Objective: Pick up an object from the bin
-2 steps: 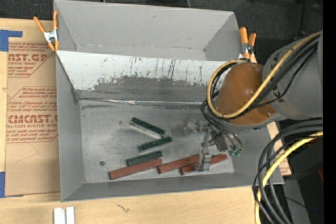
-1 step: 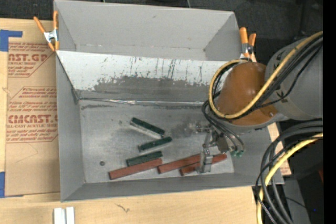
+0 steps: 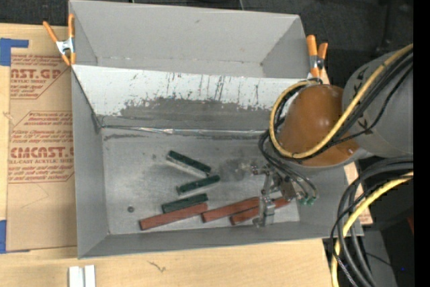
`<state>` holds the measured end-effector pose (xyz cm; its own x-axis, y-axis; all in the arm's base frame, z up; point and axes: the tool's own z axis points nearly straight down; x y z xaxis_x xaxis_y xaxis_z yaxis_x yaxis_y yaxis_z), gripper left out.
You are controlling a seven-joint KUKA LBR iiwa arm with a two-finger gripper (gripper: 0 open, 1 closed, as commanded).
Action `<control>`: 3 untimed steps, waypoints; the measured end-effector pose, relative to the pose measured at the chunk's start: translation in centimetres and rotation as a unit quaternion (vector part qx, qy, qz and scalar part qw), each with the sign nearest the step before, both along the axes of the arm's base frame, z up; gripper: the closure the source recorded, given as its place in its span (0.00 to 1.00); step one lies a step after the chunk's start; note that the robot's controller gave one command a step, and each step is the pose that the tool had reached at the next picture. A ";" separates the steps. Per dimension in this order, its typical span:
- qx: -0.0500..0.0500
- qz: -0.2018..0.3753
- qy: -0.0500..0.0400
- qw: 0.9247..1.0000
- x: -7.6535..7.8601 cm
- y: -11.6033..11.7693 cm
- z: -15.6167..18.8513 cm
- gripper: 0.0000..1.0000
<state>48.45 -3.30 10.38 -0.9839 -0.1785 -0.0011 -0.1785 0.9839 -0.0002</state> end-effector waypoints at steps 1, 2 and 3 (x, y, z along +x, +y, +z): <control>0.000 0.013 -0.008 1.000 -0.1 0.2 -3.3 0.00; 0.001 0.008 0.000 1.000 -0.5 -0.1 -3.2 1.00; 0.001 0.008 0.000 1.000 -0.5 -0.1 -3.2 1.00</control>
Offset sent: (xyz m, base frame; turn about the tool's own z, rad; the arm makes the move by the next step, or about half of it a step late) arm -0.0057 -0.0023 -0.0338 -0.0140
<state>47.93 -3.40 7.13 -0.9810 -0.1938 -0.0020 -0.1938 0.9810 0.0007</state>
